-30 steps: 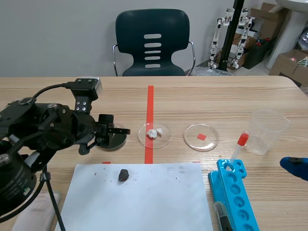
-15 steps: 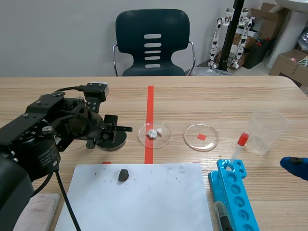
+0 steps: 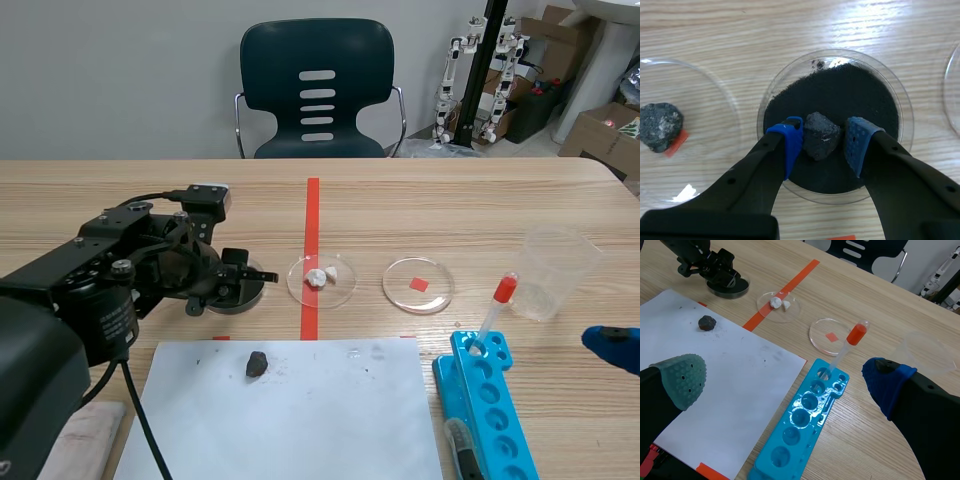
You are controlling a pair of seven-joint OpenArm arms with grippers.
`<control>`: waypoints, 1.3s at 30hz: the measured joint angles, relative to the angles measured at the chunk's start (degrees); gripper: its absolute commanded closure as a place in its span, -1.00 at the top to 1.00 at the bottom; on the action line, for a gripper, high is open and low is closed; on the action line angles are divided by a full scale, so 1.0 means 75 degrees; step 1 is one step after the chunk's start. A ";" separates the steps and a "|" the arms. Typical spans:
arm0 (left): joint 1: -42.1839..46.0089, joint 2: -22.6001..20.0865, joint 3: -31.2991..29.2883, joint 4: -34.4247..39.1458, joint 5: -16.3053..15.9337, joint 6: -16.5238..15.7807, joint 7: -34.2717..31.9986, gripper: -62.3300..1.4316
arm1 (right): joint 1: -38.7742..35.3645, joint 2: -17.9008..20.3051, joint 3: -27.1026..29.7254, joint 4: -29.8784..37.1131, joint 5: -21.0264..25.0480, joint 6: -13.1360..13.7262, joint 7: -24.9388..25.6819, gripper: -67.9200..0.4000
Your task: Lower the mineral onto the iron filings and hold still
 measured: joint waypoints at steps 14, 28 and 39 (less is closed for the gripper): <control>-0.0003 0.0067 0.0000 -0.0026 0.0003 0.0000 -0.0047 -0.55 | 0.0000 0.0000 0.0000 0.0000 0.0000 -0.0003 0.0000 1.00; -0.0003 0.0067 0.0000 -0.0026 0.0003 0.0000 -0.0047 -0.55 | 0.0000 0.0000 0.0000 0.0000 0.0000 -0.0003 0.0000 1.00; -0.0003 0.0067 0.0000 -0.0015 0.0003 0.0000 -0.0160 -0.55 | 0.0000 0.0000 0.0000 0.0000 0.0000 -0.0003 0.0000 1.00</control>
